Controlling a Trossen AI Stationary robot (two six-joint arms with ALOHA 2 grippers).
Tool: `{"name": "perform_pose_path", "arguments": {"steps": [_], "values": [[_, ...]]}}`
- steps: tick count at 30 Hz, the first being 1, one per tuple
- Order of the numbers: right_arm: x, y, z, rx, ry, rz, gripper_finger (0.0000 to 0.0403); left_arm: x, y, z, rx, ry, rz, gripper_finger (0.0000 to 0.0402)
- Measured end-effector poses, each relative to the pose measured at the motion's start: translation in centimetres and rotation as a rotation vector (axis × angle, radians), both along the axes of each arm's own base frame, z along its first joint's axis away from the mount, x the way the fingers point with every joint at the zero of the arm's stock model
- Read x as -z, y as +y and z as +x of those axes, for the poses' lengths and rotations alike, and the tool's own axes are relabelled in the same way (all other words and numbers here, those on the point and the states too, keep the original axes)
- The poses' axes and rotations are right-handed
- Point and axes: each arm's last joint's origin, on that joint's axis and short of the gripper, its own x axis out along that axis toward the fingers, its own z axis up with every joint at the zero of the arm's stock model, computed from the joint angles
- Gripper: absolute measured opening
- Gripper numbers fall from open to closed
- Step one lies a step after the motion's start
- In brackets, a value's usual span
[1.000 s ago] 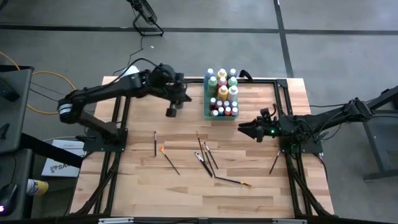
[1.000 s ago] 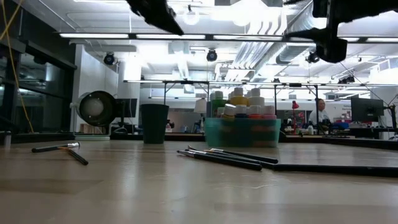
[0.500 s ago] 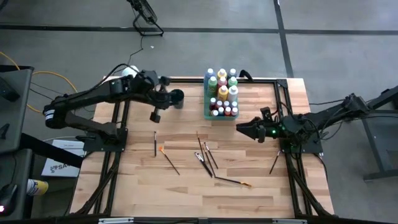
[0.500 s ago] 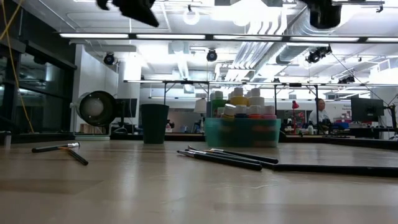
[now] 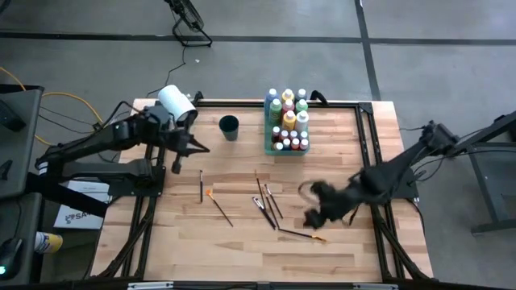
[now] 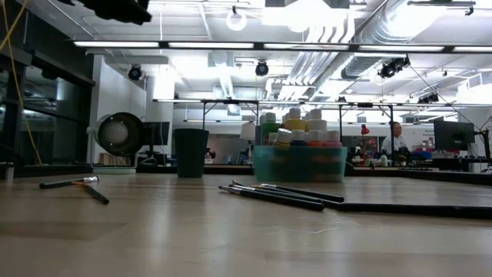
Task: Pick & Place Paint Supplies
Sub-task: Put the black gold paint brush into the black cup
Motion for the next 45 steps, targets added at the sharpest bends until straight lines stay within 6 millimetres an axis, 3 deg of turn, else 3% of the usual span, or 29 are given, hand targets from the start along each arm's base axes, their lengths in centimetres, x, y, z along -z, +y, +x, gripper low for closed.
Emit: {"name": "perform_pose_path", "arguments": {"steps": [4,12,18,24,28,34,45], "values": [[3.0,3.0,0.4,-0.095,0.241,0.123,0.0252,0.6,-0.4,-1.0,0.009,-0.019,0.002,0.0003],[8.7,6.9,0.8,-0.201,0.472,0.039,0.0252,0.7,-0.5,-1.3,0.029,-0.029,0.036,0.0003],[12.1,8.0,1.4,-0.405,0.480,-0.084,0.0252,0.7,-0.5,-1.3,0.038,-0.030,0.052,0.0003],[14.8,7.9,1.6,-0.502,0.507,-0.256,0.0252,0.7,-0.5,-1.3,0.038,-0.030,0.052,0.0003],[15.7,7.4,1.2,-0.524,0.576,-0.345,0.0252,0.7,-0.5,-1.3,0.038,-0.030,0.053,0.0003],[15.9,6.9,1.2,-0.531,0.521,-0.489,0.0252,0.7,-0.5,-1.3,0.036,-0.029,0.053,0.0003],[17.2,6.9,0.4,-0.585,0.519,-0.483,0.0252,0.7,-0.5,-1.3,0.027,-0.028,0.036,0.0003]]}}
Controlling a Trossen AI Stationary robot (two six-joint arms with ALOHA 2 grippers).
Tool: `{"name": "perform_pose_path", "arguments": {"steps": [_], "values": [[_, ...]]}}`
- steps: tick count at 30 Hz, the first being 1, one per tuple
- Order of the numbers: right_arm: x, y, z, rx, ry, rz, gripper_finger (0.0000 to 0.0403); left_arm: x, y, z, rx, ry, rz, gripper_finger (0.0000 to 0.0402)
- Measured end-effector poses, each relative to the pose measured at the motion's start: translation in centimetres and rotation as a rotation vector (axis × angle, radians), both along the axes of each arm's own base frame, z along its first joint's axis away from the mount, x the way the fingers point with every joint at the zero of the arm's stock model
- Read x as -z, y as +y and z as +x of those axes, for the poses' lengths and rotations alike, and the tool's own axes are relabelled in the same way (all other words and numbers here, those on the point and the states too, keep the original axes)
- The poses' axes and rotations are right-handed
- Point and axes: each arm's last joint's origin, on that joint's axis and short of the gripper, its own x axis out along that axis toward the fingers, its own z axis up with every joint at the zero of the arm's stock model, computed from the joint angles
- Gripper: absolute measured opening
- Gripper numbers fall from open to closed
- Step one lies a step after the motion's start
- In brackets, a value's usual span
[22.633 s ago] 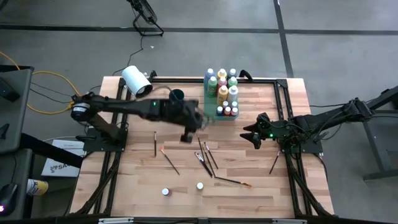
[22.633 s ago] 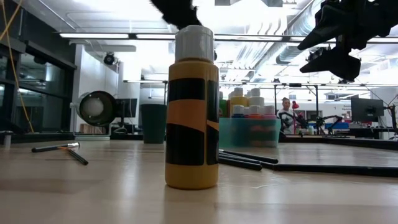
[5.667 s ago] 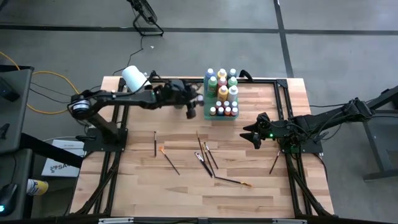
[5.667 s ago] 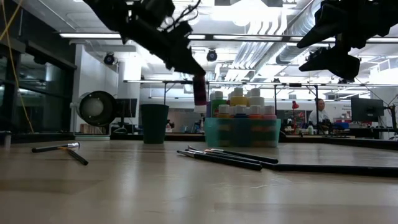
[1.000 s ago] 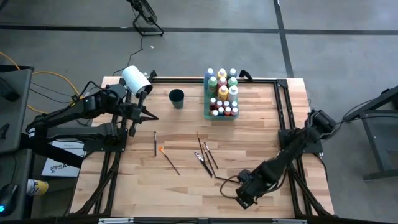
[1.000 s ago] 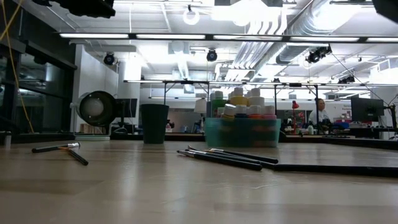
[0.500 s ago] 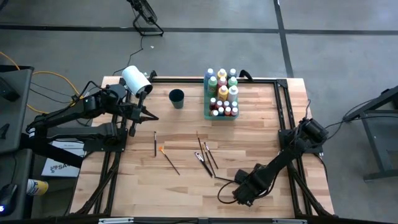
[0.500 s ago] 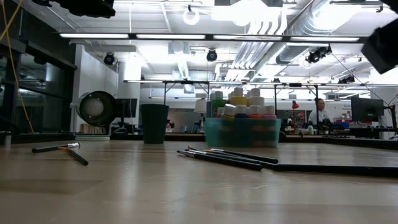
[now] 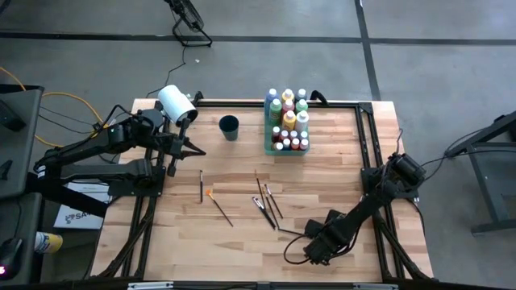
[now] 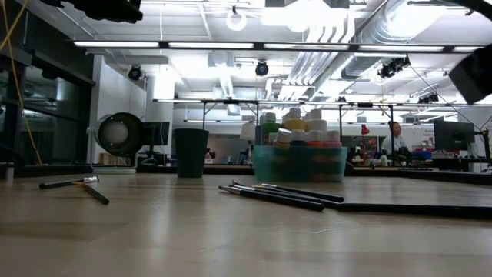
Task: Pick & Place Paint Supplies
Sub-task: Put the black gold paint brush into the black cup
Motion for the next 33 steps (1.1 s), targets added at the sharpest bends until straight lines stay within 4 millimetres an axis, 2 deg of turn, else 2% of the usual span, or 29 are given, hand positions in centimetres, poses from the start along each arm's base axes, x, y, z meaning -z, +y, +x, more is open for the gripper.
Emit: {"name": "perform_pose_path", "arguments": {"steps": [6,33], "values": [[0.46,0.39,-0.30,0.007,-0.006,0.042,0.0252,0.00,0.01,0.01,-0.002,0.001,0.000,0.0003],[0.51,0.26,0.26,0.017,-0.078,0.019,0.0252,0.00,0.00,0.01,-0.004,0.001,-0.006,0.0003]]}}
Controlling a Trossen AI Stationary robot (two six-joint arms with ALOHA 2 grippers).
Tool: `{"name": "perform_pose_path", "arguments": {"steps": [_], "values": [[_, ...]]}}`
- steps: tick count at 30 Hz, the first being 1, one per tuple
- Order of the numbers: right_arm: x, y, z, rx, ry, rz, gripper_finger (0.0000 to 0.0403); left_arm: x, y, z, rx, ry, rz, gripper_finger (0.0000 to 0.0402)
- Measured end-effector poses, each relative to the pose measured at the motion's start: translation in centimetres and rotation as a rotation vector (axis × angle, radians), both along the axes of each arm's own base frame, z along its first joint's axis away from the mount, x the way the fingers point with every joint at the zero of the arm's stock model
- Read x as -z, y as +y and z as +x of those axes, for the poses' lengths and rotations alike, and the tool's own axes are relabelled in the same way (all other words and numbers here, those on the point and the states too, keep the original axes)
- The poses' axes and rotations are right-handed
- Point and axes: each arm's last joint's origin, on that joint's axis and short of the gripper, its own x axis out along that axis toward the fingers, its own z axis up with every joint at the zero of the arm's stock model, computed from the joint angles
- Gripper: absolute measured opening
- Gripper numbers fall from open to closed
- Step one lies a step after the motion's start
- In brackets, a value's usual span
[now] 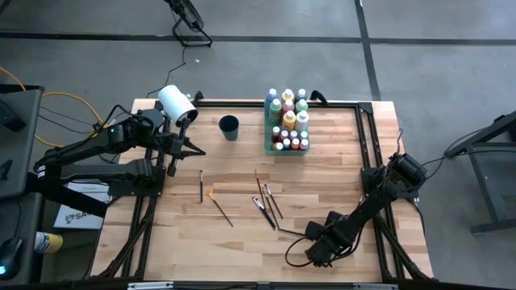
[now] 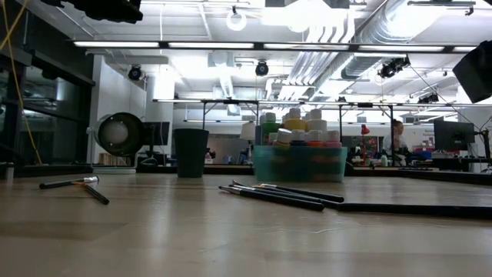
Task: Pick & Place Paint Supplies
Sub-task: Put the black gold paint brush into the black cup
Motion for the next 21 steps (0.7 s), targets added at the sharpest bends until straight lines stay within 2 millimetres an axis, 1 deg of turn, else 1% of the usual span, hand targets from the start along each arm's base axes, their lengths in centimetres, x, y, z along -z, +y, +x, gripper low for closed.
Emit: {"name": "perform_pose_path", "arguments": {"steps": [4,7,15,21], "values": [[0.00,0.01,0.04,0.000,-0.005,0.000,0.0248,0.01,0.00,0.00,0.000,0.000,0.000,0.0003],[0.00,0.01,0.06,0.000,-0.009,-0.003,0.0227,0.01,0.00,0.00,0.000,0.000,0.000,0.0003],[0.01,-0.07,0.17,0.005,-0.014,-0.005,0.0123,0.00,0.00,0.00,0.000,0.000,0.000,0.0003],[0.01,-0.19,0.35,0.018,-0.001,0.018,0.0054,0.00,0.00,0.00,0.000,0.000,0.000,0.0003]]}}
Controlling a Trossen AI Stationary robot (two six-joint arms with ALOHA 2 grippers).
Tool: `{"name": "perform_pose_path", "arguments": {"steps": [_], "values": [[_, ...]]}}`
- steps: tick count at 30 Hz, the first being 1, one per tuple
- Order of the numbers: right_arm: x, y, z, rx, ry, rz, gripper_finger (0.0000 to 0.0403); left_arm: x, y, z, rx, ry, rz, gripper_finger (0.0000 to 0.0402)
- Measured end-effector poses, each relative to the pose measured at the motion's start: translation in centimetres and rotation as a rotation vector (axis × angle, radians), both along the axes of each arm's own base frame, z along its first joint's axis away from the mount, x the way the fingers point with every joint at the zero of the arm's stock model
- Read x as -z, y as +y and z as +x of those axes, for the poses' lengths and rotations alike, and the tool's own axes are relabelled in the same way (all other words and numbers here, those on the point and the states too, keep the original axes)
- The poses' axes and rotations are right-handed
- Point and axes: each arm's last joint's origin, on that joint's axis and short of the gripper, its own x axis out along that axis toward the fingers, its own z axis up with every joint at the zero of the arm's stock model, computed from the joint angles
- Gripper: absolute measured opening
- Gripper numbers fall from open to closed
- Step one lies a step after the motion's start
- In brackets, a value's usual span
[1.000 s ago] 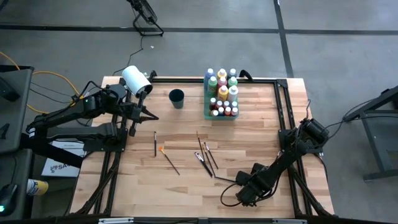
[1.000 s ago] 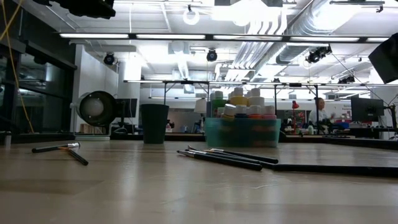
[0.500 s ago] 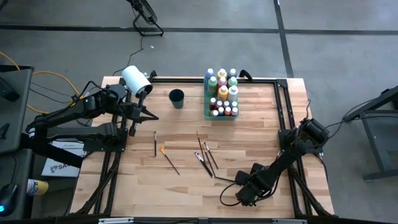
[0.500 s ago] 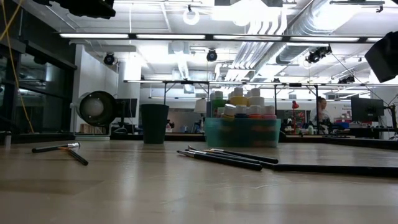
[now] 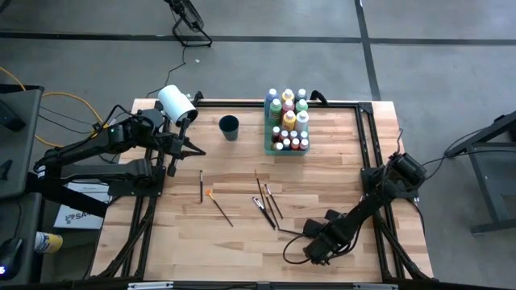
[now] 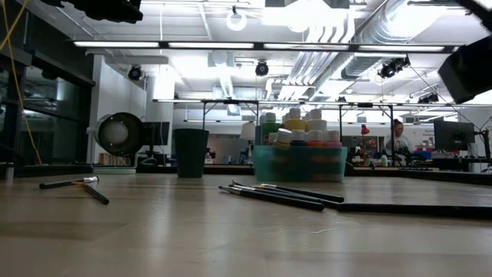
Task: Pick & Place Paint Supplies
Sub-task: Put the black gold paint brush into the black cup
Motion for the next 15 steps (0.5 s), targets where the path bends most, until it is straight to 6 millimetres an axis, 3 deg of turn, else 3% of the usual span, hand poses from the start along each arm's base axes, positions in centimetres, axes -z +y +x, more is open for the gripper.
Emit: {"name": "perform_pose_path", "arguments": {"steps": [4,10,15], "values": [[0.0,-0.4,0.5,0.024,0.032,0.051,0.0012,0.0,0.0,0.0,0.000,0.000,0.000,0.0003],[-0.3,-1.5,1.5,0.192,0.083,0.123,0.0007,0.0,0.0,0.0,-0.003,0.001,-0.008,0.0003],[-2.3,-1.5,2.1,0.202,0.065,0.172,0.0006,0.0,0.0,0.0,-0.008,0.001,-0.022,0.0003]]}}
